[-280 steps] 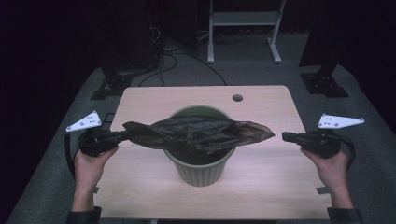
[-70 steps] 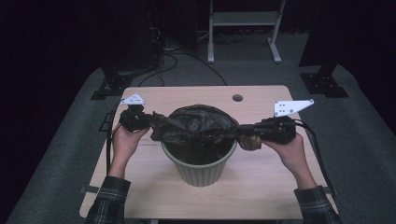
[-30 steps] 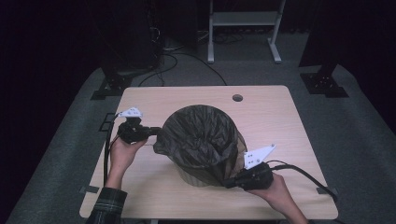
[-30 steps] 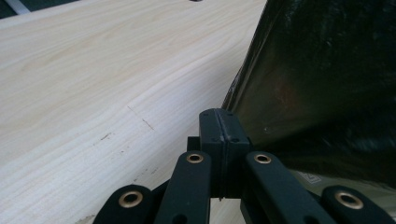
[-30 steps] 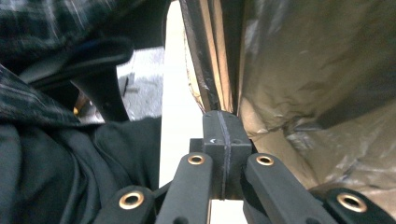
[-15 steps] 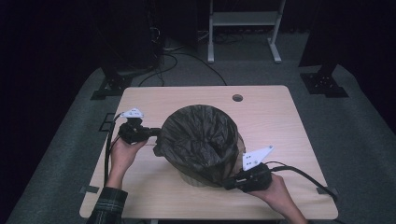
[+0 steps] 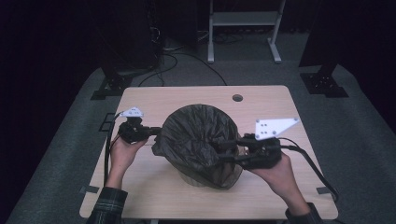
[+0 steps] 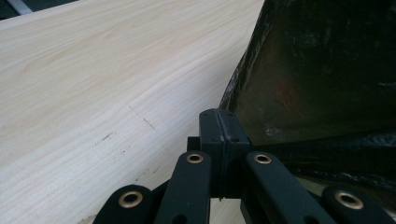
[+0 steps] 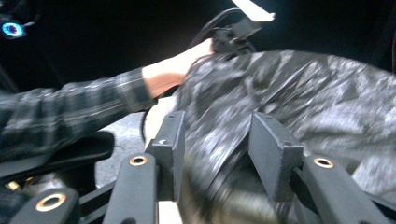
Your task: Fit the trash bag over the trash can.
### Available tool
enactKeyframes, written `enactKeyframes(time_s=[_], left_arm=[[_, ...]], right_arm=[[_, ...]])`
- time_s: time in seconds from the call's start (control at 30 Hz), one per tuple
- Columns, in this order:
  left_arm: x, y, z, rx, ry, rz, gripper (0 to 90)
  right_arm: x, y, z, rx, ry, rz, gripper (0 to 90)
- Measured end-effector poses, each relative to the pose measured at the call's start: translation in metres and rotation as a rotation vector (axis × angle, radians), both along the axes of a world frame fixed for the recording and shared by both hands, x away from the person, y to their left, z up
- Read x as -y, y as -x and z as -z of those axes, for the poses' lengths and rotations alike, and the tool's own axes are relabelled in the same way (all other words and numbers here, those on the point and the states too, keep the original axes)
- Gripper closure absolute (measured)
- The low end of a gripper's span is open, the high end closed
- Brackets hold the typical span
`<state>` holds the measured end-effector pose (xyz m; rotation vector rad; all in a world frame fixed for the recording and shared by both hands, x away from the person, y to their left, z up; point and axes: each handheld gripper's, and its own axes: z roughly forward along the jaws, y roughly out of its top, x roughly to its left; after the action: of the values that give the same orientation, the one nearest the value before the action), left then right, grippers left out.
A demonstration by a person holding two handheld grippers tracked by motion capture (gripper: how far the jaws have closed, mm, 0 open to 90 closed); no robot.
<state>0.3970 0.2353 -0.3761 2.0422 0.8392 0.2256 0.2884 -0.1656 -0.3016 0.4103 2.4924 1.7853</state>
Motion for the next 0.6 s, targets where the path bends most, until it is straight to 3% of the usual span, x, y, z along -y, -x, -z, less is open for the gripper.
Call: enactKeyframes(time_s=[0.13,0.27,0.4,0.6], left_arm=[[-0.001,0.000,-0.001,0.003,0.003,0.001,90.0],[-0.002,0.001,-0.001,0.000,0.003,0.001,90.0],[-0.003,0.002,-0.001,0.001,0.003,0.001,90.0],[-0.003,0.002,0.001,-0.002,0.004,0.002,90.0]], right_arm=[[-0.024,-0.016,-0.002,-0.045,0.030,0.014,53.9],[-0.040,-0.018,0.003,-0.072,0.089,0.019,69.6],[-0.041,-0.011,0.002,-0.036,0.095,0.000,89.6],[-0.047,0.006,0.006,-0.013,0.085,-0.079,89.9]])
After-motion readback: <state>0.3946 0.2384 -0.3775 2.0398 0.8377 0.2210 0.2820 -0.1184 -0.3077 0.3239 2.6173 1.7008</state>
